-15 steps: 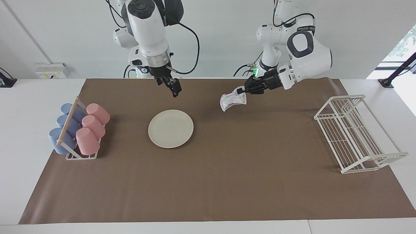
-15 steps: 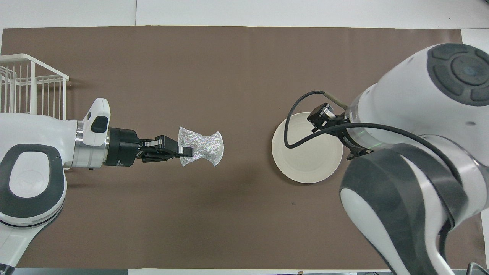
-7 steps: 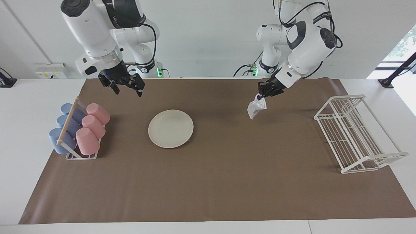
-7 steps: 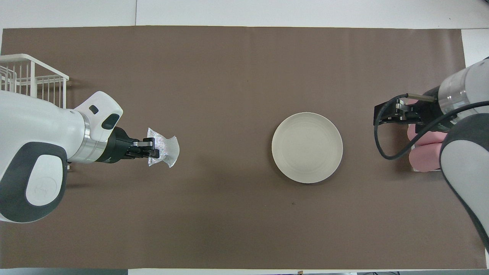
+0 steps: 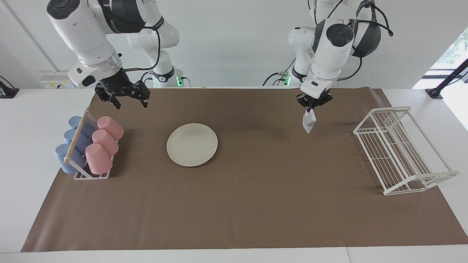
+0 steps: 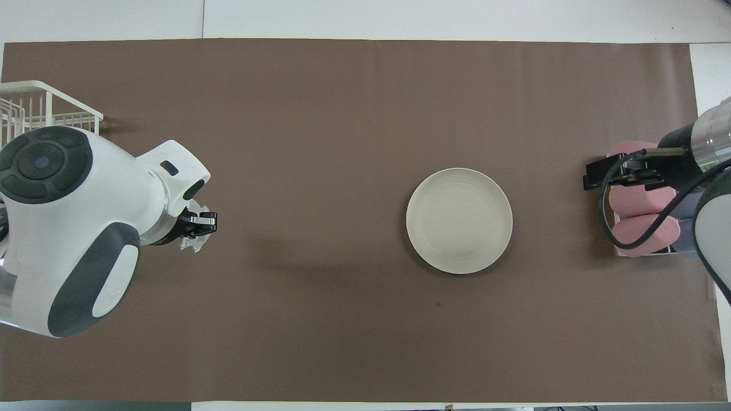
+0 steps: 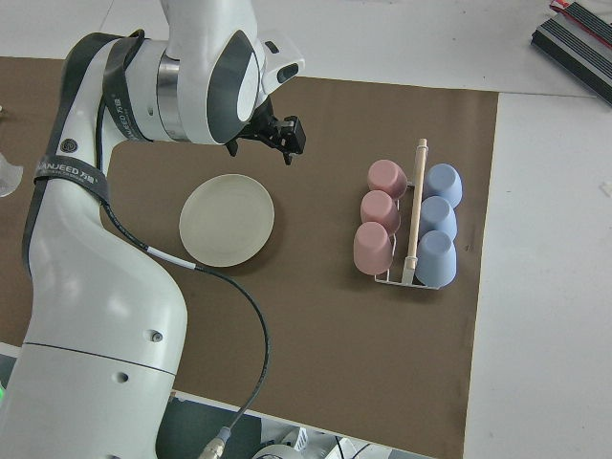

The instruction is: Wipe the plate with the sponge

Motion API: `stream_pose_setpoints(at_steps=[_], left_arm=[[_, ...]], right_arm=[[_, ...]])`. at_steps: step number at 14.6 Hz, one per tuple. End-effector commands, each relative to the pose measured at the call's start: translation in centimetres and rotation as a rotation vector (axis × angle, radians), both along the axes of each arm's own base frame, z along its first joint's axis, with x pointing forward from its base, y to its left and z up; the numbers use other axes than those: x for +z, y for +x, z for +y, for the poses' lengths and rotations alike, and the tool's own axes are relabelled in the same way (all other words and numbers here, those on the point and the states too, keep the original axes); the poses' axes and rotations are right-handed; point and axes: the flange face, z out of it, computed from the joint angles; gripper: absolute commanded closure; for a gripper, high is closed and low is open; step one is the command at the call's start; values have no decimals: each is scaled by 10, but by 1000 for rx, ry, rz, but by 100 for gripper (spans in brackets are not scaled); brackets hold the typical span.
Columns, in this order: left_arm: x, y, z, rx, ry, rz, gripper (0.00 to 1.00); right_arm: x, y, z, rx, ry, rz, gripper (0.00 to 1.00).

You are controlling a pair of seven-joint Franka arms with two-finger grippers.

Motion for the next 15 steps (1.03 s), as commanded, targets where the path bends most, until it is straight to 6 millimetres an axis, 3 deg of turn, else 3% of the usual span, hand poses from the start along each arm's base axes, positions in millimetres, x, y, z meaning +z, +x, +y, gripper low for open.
stream_pose_setpoints(at_steps=[1,6,9,13,15], left_arm=[[-13,-5,-14,18,212,-4,100],[-34,3,-13,-34,621,-4,100],[-49,19,3,-64,859,-15,100],[-85,67,8,-59,1115,14,100],[-91,85,29,-24,1141,31,100]], right_arm=[[0,-7,-6,17,-10,2,0],[-5,0,-42,49,-7,-5,0],[-5,-2,-61,88,-23,51,0],[17,12,-64,86,-87,7,0],[18,15,-73,26,-89,-45,0]])
